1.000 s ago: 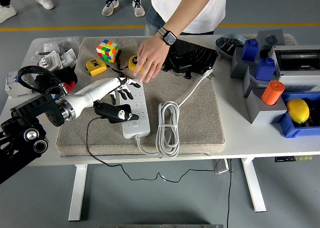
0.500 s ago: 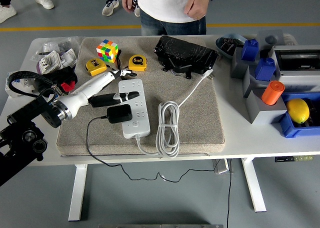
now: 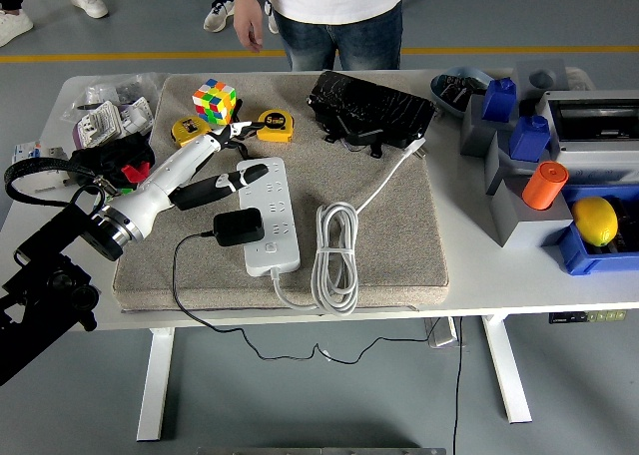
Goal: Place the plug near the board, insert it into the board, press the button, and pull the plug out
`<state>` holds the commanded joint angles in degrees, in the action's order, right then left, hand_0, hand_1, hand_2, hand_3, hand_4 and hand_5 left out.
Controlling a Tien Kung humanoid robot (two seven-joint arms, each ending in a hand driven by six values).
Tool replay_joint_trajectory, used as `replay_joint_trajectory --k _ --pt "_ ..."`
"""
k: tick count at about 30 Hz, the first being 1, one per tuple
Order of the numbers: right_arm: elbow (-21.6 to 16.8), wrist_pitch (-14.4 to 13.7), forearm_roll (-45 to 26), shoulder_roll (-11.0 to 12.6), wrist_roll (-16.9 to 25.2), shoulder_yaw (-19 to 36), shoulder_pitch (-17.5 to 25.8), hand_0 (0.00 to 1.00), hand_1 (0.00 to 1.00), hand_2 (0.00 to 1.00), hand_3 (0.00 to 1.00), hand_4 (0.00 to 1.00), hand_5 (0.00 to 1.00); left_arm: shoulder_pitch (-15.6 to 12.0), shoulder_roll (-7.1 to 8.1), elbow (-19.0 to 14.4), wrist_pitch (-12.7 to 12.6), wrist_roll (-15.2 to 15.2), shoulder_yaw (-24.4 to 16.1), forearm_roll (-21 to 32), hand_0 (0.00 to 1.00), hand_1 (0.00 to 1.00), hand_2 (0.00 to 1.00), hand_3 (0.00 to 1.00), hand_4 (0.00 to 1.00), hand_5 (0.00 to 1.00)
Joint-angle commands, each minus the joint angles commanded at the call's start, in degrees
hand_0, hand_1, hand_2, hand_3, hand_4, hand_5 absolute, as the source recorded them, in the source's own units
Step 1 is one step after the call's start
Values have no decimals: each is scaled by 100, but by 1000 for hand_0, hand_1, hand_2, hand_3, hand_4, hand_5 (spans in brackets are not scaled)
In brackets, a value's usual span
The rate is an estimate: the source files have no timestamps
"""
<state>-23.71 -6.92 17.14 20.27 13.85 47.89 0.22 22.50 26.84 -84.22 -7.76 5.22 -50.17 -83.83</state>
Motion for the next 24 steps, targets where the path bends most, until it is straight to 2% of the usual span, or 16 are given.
replay_joint_trajectory --k 11,12,17,18,23,24 --pt "-4 -2 8 -3 -6 7 -8 704 708 705 598 998 589 -10 11 -10 11 -56 5 -34 759 816 851 867 998 942" --pt "-4 -2 6 -1 -6 4 -5 704 708 705 598 998 589 -14 12 -19 15 -52 3 -43 532 655 707 852 998 849" --pt "-5 -2 1 15 -8 -26 -9 704 708 705 598 998 589 -17 29 -64 82 -114 -17 -121 532 655 707 852 998 849" --pt "-7 -1 2 19 -8 -29 -10 705 708 705 598 998 589 -14 32 -69 85 -128 -17 -132 268 466 537 816 998 373" --pt "-9 -1 -2 40 -10 -58 -11 705 708 705 598 998 589 1 66 -87 169 -192 -4 -126 268 466 537 816 998 373" --pt "-10 -1 -3 45 -10 -69 -8 705 708 705 598 998 589 3 74 -88 187 -185 2 -123 146 323 402 770 765 81"
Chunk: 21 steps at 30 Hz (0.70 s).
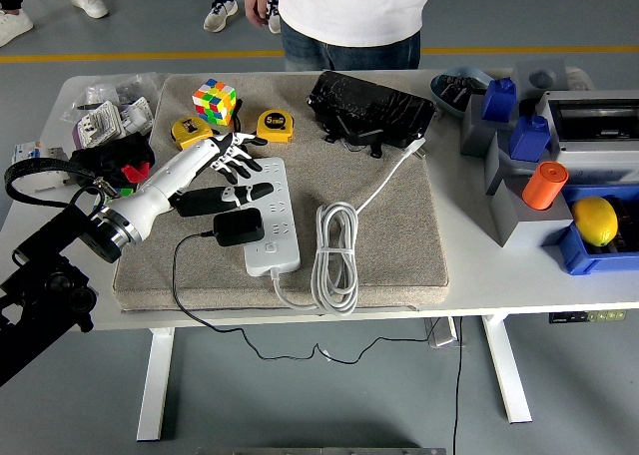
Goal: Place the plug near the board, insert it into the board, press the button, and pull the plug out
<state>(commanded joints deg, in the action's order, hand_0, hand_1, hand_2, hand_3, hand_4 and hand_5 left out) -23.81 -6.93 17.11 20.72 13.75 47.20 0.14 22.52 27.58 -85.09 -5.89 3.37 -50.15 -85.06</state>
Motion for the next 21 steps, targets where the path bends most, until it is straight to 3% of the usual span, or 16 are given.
replay_joint_trajectory --k 5,6,16,21 --pt "-2 1 -6 6 -2 -20 -14 705 708 705 598 998 589 70 53 -11 168 -22 85 95 146 323 402 770 765 81" --pt "-3 1 -6 8 -2 -22 -17 704 708 705 599 998 591 85 60 -9 209 -40 106 112 57 170 264 776 815 2" --pt "-8 1 -17 45 -2 -64 -28 705 708 705 599 998 592 392 258 -53 1011 -739 635 -16 42 134 241 781 810 2" --pt "-13 -1 -20 49 0 -53 -24 706 708 705 599 998 592 593 373 -48 1143 -893 1050 -222 41 133 237 779 791 2"
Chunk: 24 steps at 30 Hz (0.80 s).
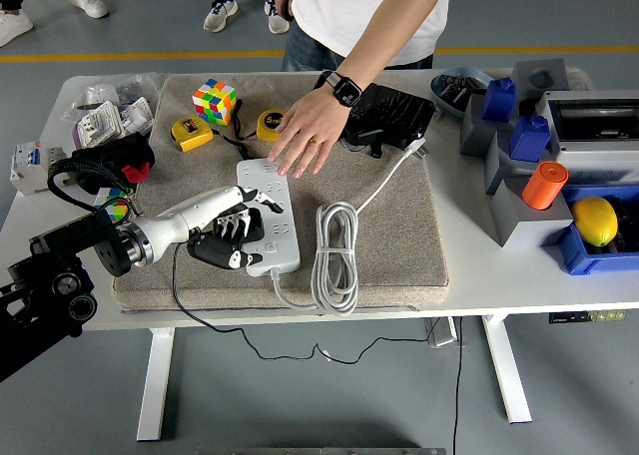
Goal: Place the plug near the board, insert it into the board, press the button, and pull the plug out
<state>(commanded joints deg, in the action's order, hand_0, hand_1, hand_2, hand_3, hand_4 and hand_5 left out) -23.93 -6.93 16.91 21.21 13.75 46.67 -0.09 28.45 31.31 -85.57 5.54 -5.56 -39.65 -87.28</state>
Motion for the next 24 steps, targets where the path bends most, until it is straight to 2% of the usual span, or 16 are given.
replay_joint_trajectory --k 5,14,24 --pt "1 -1 -3 -4 1 35 0 706 708 705 599 998 593 137 24 53 7 -80 245 -35 40 129 233 782 777 2" --pt "-1 1 -4 -12 -1 65 2 706 708 705 599 998 593 363 -76 217 67 -354 607 -117 39 125 229 793 786 2" --pt "-3 2 -7 -15 3 84 10 706 708 705 599 998 593 462 -166 422 41 -383 799 -150 38 122 228 809 782 2"
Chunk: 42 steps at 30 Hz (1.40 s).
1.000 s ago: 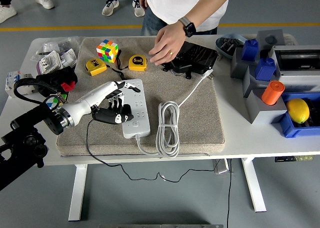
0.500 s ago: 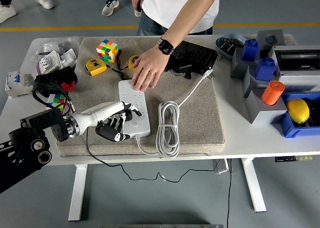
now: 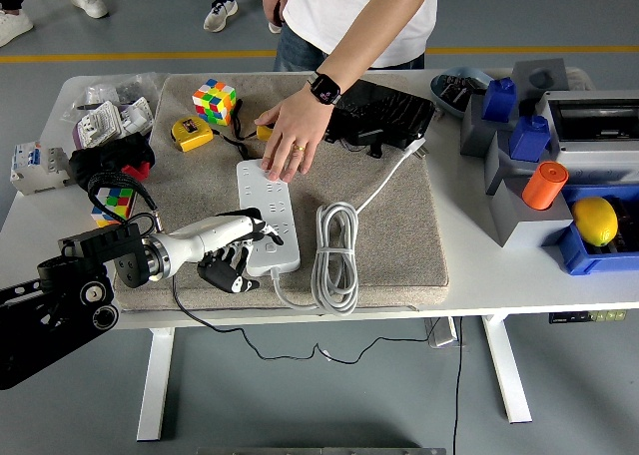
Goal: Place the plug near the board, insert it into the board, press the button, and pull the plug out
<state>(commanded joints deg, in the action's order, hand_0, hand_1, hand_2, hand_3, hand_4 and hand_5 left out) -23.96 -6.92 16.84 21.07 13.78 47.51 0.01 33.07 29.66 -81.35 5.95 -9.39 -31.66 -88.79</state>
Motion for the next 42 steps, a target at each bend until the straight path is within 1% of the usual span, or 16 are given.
replay_joint_trajectory --k 5,13,23,34,42 --pt "-6 0 6 -12 2 20 5 706 708 705 598 998 593 10 -44 122 21 -42 3 -58 37 120 226 810 782 2" --pt "-7 -2 9 -13 5 26 9 707 708 705 599 998 593 4 -57 192 18 -69 45 -95 37 116 225 807 782 2" --pt "-18 -4 21 -14 6 41 13 705 708 704 599 998 594 16 -57 203 31 -87 100 -84 36 113 218 805 790 2" --pt "-21 -7 21 -17 10 52 15 705 708 704 598 998 593 45 -85 188 66 -299 212 -221 35 113 219 807 785 2" --pt "-22 -5 23 -21 9 43 15 705 708 705 599 998 593 30 -89 205 -6 -281 119 -208 34 113 219 808 783 2"
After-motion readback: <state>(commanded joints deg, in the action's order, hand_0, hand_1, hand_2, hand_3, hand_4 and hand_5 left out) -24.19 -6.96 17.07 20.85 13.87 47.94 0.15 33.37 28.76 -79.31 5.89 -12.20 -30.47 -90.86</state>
